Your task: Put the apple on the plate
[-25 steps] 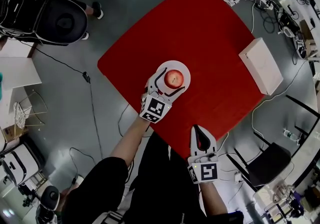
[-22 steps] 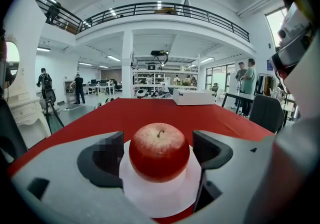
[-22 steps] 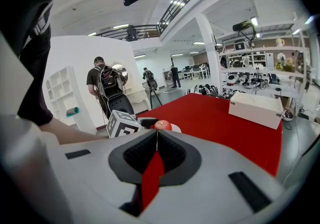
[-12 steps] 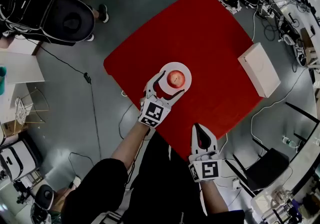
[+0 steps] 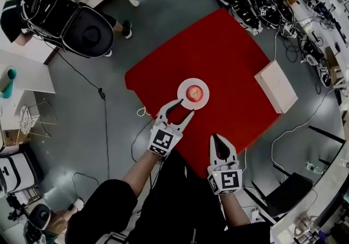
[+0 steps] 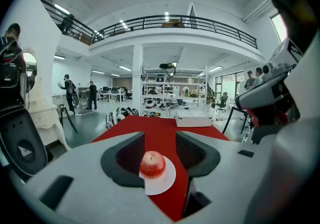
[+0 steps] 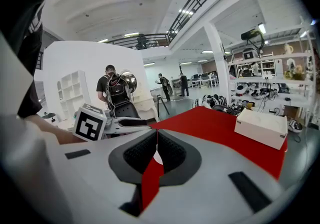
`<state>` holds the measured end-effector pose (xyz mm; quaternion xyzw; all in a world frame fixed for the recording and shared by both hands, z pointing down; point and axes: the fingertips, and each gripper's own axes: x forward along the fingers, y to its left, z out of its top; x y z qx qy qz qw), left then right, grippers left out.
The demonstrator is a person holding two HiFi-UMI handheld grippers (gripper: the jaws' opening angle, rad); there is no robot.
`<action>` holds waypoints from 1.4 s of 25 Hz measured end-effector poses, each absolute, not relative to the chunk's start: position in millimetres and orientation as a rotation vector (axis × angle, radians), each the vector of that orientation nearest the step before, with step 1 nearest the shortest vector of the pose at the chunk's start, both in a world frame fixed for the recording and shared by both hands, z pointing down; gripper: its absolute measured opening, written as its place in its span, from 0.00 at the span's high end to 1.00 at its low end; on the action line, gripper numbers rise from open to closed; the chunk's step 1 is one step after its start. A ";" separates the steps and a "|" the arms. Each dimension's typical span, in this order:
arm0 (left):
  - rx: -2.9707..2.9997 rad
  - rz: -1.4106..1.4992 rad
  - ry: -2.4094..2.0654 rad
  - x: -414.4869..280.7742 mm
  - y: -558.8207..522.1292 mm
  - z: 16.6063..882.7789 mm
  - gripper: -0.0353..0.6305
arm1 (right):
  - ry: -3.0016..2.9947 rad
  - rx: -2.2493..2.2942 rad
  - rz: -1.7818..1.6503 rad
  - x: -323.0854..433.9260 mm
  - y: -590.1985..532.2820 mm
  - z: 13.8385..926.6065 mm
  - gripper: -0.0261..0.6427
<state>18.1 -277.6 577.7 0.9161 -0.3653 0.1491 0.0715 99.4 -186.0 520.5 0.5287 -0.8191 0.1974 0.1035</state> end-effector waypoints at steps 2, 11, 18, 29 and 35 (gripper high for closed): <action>2.737 0.462 -1.092 12.9 -266.4 568.5 0.76 | -2.431 1.556 0.580 97.1 -183.1 512.7 0.94; 2.731 0.452 -1.085 3.8 -222.8 501.1 0.94 | -2.464 1.534 0.499 105.1 -181.2 471.2 0.94; 2.780 0.368 -1.232 -3.7 -189.3 432.2 0.94 | -2.500 1.553 0.431 114.1 -173.0 437.8 0.94; 2.712 0.358 -1.279 -14.8 -182.8 433.5 0.94 | -2.514 1.528 0.399 112.5 -177.2 428.2 0.95; 2.690 0.379 -1.281 -19.7 -182.8 442.3 0.94 | -2.510 1.524 0.402 106.7 -176.0 431.8 0.95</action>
